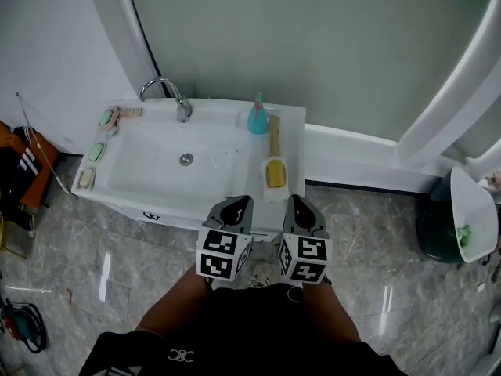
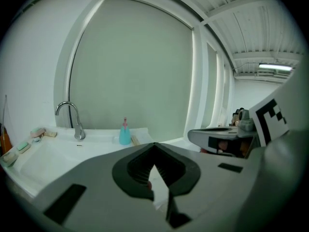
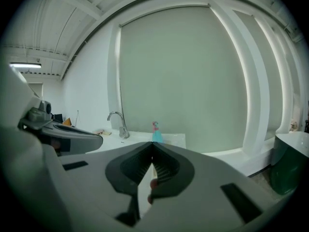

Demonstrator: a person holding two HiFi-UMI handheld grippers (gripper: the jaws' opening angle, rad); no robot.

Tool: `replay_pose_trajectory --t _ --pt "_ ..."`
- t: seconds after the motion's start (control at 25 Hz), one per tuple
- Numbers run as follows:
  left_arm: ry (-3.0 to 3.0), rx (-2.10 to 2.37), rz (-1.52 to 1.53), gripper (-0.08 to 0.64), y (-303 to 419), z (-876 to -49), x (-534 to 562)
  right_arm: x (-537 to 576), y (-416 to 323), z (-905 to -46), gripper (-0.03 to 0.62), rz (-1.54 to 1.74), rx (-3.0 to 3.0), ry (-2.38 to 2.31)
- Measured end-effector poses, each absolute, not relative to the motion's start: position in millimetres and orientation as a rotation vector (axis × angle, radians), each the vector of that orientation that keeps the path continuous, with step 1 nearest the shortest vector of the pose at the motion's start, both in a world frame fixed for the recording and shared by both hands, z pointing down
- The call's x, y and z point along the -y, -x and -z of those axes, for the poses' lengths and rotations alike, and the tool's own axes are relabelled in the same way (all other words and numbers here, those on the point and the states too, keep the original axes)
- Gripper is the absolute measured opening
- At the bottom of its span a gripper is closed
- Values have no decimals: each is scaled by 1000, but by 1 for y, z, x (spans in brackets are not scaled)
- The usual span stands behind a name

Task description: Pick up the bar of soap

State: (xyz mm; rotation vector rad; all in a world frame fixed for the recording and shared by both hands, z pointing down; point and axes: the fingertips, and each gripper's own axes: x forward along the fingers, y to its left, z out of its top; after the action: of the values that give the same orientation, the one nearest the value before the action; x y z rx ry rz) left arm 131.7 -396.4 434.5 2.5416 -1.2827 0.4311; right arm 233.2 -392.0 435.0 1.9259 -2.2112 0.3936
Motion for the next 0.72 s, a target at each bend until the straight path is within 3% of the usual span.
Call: replay_pose_trajectory --t 0.72 --pt "-2459 1374 -436 0 -155 -441 454 469 -247 -486 2 -482 2192 -1682"
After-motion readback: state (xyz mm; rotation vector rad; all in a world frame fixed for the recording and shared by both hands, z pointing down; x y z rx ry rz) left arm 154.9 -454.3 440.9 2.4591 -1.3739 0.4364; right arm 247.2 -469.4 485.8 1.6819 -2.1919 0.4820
